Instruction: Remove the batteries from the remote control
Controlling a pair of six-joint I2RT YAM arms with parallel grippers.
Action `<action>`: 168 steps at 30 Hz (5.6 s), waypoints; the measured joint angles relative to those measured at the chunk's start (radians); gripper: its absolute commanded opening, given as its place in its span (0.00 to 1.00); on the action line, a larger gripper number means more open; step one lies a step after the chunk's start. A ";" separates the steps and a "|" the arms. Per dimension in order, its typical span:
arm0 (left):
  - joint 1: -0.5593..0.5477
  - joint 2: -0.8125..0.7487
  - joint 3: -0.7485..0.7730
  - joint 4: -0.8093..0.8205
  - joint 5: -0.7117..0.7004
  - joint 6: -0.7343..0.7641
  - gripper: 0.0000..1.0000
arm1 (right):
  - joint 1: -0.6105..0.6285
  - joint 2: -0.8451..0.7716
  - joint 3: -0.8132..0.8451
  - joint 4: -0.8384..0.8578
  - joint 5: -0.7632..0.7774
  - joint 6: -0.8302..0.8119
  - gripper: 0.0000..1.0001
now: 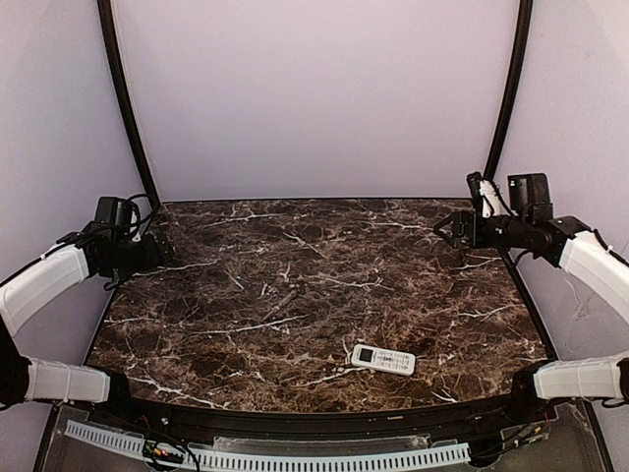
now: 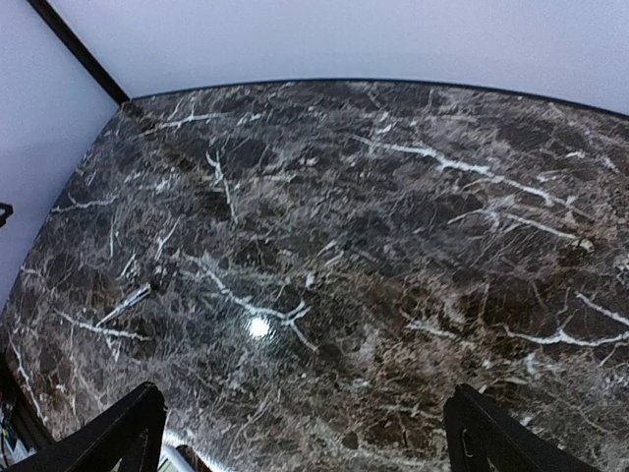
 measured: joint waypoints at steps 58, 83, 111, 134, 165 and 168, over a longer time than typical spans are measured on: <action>0.000 -0.010 0.106 -0.230 0.215 0.246 1.00 | 0.811 0.589 0.056 -0.382 0.308 -0.115 0.89; 0.000 -0.010 0.103 -0.232 0.214 0.247 1.00 | 0.813 0.608 0.072 -0.387 0.325 -0.135 0.42; -0.135 0.005 0.074 -0.109 0.569 0.177 0.93 | 0.813 0.575 0.229 -0.145 0.377 -0.113 0.33; -0.500 0.333 0.158 0.365 0.714 -0.106 0.81 | 0.813 0.539 0.276 0.052 0.378 -0.053 0.30; -0.615 0.517 0.383 0.348 0.571 -0.315 0.00 | 0.813 0.428 0.198 0.195 0.366 -0.084 0.90; -0.615 0.515 0.390 0.327 0.568 -0.345 0.00 | 0.813 0.396 0.161 0.249 0.351 -0.087 0.91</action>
